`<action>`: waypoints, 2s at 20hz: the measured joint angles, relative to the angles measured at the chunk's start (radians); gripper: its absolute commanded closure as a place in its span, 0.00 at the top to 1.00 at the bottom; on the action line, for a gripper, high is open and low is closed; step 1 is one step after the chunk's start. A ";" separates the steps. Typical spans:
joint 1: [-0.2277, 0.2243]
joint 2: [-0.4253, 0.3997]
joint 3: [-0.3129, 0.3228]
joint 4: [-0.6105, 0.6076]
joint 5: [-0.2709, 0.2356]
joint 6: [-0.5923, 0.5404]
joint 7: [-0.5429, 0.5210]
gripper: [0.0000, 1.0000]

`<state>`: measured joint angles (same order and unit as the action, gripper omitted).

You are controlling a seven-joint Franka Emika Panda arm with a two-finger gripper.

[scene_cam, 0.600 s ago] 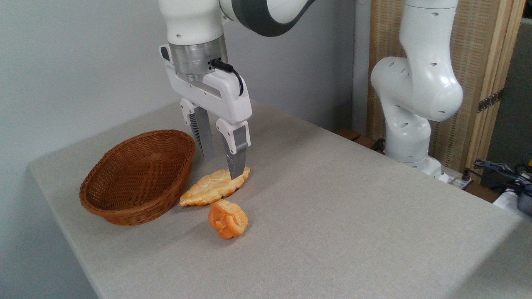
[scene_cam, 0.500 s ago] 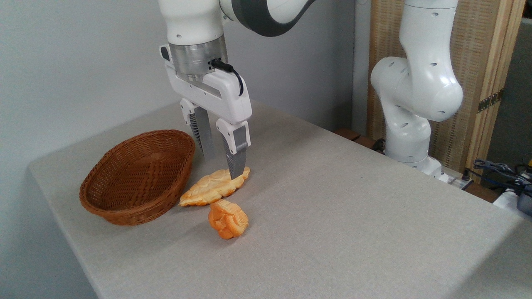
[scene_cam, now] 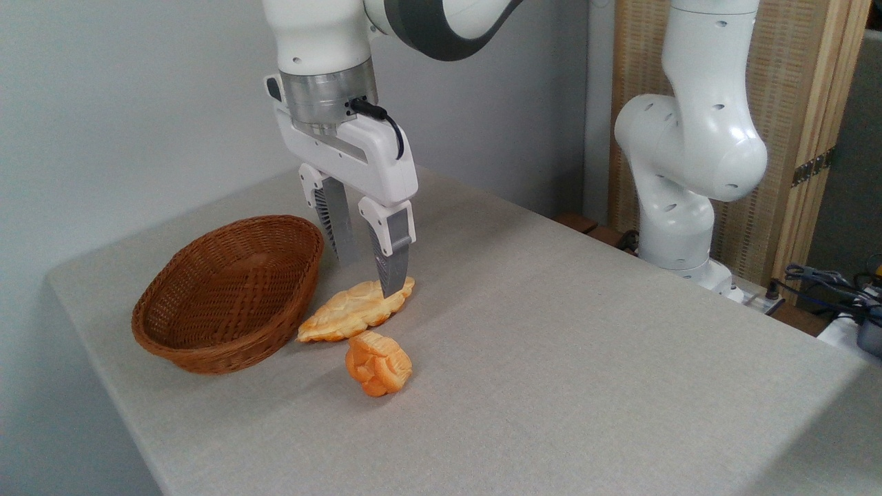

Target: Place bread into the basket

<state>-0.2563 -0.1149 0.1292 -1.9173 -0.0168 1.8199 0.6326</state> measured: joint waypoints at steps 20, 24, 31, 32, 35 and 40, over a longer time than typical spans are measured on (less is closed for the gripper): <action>-0.001 0.004 0.018 -0.005 0.000 0.030 0.000 1.00; -0.005 0.011 0.018 -0.030 0.000 0.085 0.001 1.00; -0.006 0.015 0.023 -0.076 0.000 0.099 0.030 1.00; -0.006 0.021 0.023 -0.080 0.000 0.100 0.030 1.00; -0.004 0.059 0.024 -0.086 0.000 0.118 0.026 1.00; -0.002 0.110 0.024 -0.086 0.000 0.187 -0.014 1.00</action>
<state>-0.2579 -0.0052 0.1535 -2.0036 -0.0168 2.0069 0.6184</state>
